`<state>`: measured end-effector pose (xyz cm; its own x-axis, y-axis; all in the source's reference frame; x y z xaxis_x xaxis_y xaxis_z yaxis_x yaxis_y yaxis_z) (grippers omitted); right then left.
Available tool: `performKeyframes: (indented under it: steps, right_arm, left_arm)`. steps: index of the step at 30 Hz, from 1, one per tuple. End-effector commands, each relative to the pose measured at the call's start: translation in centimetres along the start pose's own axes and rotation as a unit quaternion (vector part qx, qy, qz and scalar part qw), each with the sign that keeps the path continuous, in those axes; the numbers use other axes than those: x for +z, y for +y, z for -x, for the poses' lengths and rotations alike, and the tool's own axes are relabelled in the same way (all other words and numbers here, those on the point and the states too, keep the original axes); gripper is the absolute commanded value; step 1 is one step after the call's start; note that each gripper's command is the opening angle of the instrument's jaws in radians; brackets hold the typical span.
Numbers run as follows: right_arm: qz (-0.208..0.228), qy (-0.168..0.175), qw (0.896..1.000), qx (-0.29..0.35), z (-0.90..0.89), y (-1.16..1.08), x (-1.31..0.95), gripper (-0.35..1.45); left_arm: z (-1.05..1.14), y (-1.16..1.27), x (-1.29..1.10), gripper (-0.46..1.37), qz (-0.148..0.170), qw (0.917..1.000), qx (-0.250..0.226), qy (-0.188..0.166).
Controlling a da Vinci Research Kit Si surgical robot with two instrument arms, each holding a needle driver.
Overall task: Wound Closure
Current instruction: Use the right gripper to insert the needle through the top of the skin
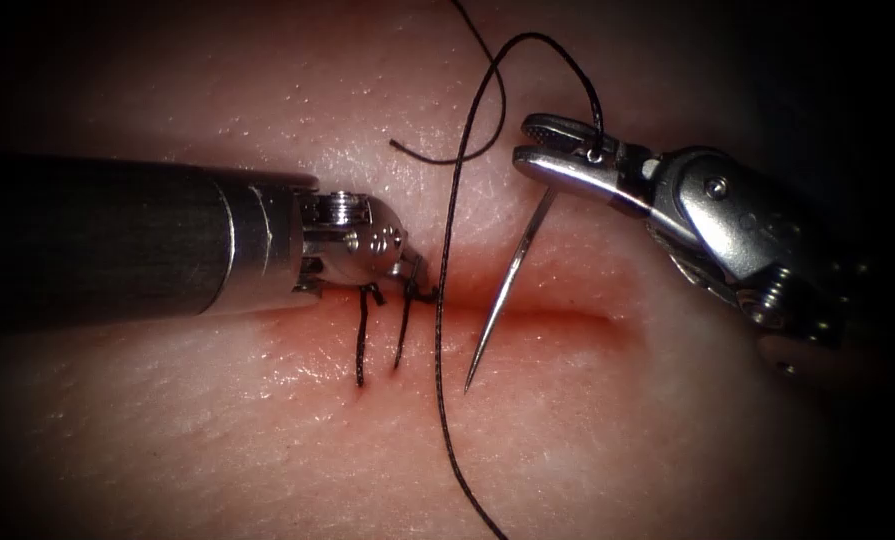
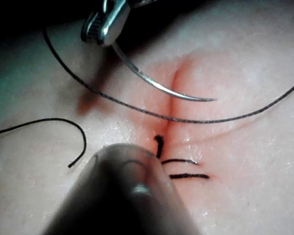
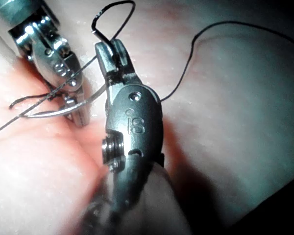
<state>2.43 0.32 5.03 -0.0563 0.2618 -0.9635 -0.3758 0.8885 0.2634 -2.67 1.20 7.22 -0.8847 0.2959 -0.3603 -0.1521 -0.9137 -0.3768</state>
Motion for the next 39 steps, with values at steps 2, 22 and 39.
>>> performKeyframes:
  steps: [2, 22, 39]
  right_arm:
    - [0.000, 0.000, 1.000, -0.004, -0.01, 0.01, -0.02, -0.35]
    - [-0.001, 0.000, 1.000, -0.022, -0.05, 0.07, -0.04, -0.35]
    - [-0.014, 0.001, 0.997, -0.070, -0.22, 0.33, -0.04, -0.35]
  left_arm:
    - [-0.01, 0.00, 0.00, -0.35, 0.005, 1.0000, -0.001, 0.000]
    - [-0.28, -0.12, -0.51, -0.19, -0.060, 0.9970, -0.020, 0.045]
    - [-0.61, 0.22, -0.88, -0.35, -0.048, 0.9788, -0.010, 0.199]
